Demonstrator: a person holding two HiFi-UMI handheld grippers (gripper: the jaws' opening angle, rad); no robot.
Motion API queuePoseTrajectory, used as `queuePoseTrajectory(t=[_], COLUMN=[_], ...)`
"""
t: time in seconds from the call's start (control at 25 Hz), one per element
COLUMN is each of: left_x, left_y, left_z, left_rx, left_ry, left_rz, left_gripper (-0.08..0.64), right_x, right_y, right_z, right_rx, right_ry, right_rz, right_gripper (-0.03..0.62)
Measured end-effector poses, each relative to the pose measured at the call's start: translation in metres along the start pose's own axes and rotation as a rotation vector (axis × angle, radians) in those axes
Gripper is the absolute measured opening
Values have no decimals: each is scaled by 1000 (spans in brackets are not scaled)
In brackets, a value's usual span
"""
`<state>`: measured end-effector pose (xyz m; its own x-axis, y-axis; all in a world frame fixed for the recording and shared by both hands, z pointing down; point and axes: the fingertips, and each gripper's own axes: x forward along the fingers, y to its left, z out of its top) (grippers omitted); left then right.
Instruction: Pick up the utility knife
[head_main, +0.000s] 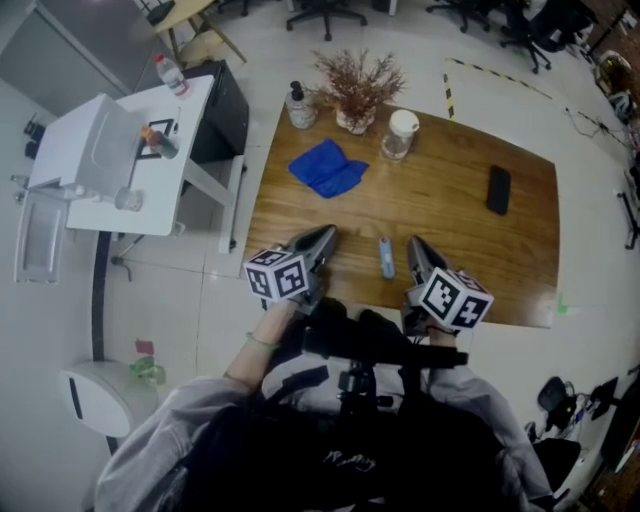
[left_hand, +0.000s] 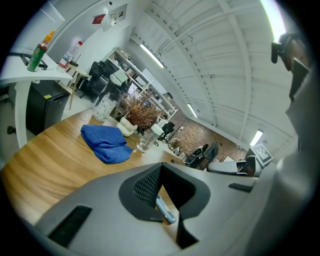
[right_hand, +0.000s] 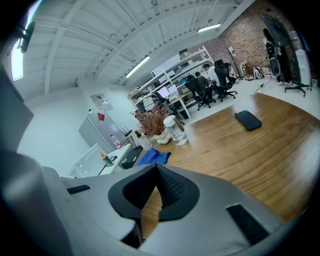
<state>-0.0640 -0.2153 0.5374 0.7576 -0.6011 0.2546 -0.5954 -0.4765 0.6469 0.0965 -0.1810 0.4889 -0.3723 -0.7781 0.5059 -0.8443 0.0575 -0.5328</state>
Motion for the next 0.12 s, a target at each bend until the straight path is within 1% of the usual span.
queuePoseTrajectory(t=[0.12], left_x=[3], left_y=[-3], left_z=[-1], left_rx=[-1], left_ry=[5], left_rz=[-7], left_gripper=[5], right_x=[-3], right_y=[-4], right_z=[0], right_rx=[4], right_ry=[1], right_rz=[-10], right_gripper=[12])
